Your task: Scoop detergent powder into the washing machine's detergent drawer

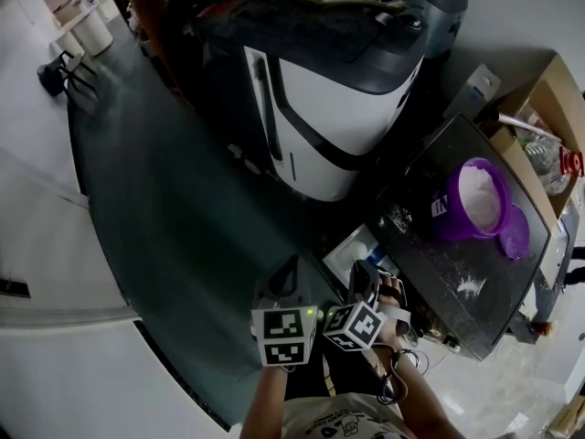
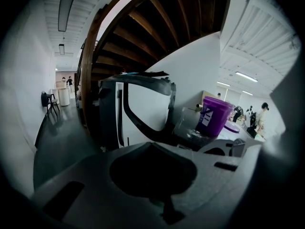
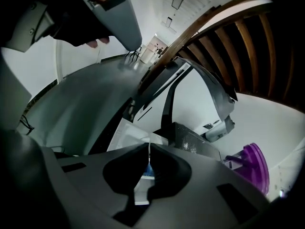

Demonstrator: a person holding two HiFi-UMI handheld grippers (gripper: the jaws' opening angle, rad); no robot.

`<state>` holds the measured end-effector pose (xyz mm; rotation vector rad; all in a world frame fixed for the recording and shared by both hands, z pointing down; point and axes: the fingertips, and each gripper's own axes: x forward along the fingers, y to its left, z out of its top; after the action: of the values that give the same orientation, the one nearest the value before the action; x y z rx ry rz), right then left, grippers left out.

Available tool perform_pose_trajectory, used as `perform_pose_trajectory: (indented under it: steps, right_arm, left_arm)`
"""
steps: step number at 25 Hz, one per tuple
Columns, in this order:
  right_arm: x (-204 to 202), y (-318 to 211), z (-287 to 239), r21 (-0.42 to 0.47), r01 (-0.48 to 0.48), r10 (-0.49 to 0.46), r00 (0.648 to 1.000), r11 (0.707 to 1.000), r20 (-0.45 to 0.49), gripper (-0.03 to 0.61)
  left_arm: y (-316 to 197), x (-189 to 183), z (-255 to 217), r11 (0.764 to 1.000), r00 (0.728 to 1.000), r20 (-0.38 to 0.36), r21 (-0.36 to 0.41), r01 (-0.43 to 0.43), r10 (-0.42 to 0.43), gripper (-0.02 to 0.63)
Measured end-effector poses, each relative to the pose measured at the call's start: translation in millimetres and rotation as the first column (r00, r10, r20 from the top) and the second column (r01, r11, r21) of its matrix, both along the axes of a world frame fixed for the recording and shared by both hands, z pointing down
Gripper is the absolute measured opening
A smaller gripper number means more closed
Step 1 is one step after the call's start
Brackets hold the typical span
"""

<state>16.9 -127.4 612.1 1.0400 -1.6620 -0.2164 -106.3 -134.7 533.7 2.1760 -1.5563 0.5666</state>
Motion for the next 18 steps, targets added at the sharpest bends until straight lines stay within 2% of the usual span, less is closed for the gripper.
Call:
perform_pose_trajectory:
  steps: [13, 18]
  right_arm:
    - [4.6, -1.0, 0.5, -0.004, 0.01, -0.01, 1.0, 1.0, -0.021, 0.021]
    - [4.0, -1.4, 2.3, 0.001, 0.044, -0.043, 0.996, 0.999, -0.073, 0.021]
  left_arm:
    - [4.5, -10.4, 0.2, 1.0, 1.0, 0.006, -0.001, 0.02, -0.02, 0.002]
    - [6.1, -12.8, 0.0, 1.0, 1.0, 0.007, -0.002, 0.023, -0.023, 0.002]
